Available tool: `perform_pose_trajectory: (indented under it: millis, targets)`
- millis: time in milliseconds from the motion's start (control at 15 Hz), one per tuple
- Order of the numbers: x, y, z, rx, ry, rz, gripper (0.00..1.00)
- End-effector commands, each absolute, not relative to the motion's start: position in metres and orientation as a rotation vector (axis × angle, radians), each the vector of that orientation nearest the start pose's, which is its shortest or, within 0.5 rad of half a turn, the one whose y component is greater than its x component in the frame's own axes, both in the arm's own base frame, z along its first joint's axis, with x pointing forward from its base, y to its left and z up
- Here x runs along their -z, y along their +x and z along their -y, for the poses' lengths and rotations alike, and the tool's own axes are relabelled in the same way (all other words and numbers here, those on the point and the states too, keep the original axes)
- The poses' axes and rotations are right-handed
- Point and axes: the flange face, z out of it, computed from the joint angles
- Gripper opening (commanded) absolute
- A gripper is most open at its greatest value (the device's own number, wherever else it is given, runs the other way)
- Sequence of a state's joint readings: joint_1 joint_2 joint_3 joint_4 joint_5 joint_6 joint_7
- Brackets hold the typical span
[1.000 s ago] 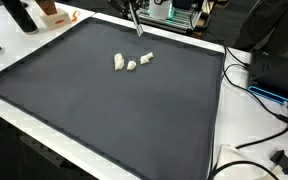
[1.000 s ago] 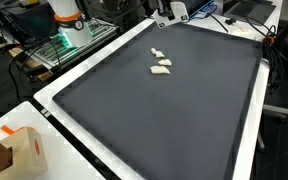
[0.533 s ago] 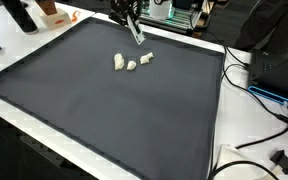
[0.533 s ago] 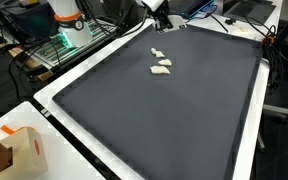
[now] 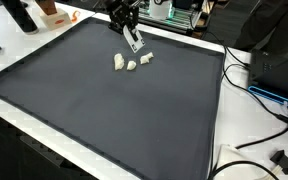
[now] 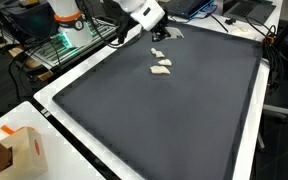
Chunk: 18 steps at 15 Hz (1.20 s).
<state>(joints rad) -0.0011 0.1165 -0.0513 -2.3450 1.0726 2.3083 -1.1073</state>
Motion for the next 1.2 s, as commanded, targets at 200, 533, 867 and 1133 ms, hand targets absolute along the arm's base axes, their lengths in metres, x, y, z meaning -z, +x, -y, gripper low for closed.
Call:
perform_pose_trajectory:
  millis: [200,533,867,1133]
  targets:
    - [-0.2613,0.4973,0.0171,0.293,-2.427,0.128,0.01]
    - [-0.2576,0.4938,0.0199,0.235,-2.43,-0.017,0.01]
    - [-0.2619,0.4915,0.0184,0.173,-2.423,-0.17,0.01]
    - [-0.2676,0.4906,0.0181,0.144,-2.425,-0.289,0.01]
